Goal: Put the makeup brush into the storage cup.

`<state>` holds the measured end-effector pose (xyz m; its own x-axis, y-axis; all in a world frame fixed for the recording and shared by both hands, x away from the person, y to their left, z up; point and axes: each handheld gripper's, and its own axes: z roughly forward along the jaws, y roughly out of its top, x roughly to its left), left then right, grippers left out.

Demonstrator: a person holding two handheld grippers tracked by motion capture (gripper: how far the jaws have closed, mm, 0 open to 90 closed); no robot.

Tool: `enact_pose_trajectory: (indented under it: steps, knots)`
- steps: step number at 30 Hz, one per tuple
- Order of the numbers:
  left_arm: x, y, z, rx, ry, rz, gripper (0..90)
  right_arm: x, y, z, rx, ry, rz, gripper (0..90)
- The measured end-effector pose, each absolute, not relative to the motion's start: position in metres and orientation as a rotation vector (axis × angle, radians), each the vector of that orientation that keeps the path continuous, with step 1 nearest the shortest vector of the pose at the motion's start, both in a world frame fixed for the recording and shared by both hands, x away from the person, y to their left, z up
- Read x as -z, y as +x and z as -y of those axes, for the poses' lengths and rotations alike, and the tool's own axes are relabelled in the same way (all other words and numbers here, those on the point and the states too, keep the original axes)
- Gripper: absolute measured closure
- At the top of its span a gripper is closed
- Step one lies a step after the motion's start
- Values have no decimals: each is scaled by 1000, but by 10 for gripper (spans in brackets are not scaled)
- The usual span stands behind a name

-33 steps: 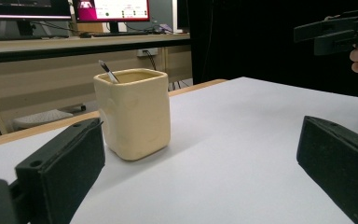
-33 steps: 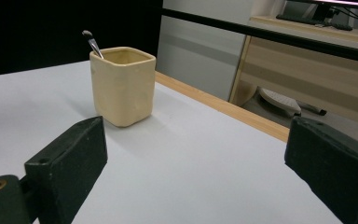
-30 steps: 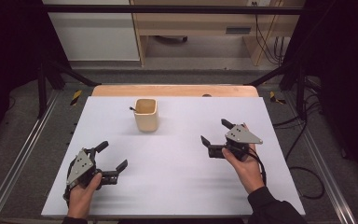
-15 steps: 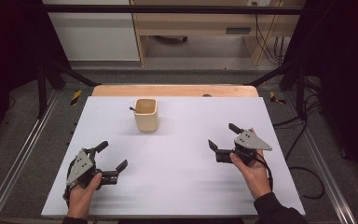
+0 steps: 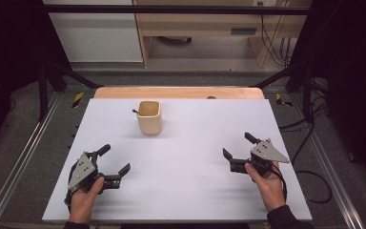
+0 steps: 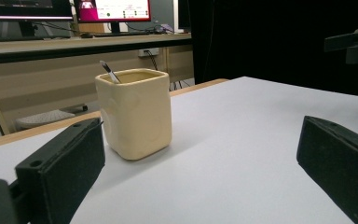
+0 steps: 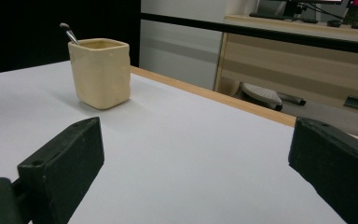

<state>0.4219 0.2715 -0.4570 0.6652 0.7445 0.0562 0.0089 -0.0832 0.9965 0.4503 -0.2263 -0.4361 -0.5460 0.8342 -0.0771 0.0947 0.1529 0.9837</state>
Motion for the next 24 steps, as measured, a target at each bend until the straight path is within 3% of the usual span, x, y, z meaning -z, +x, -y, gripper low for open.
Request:
enact_pose_trajectory:
  steps: [24]
  knots:
    - [457,421,-272,-689,1543,-653,7,449,431,256,-1460,937,-1710,37]
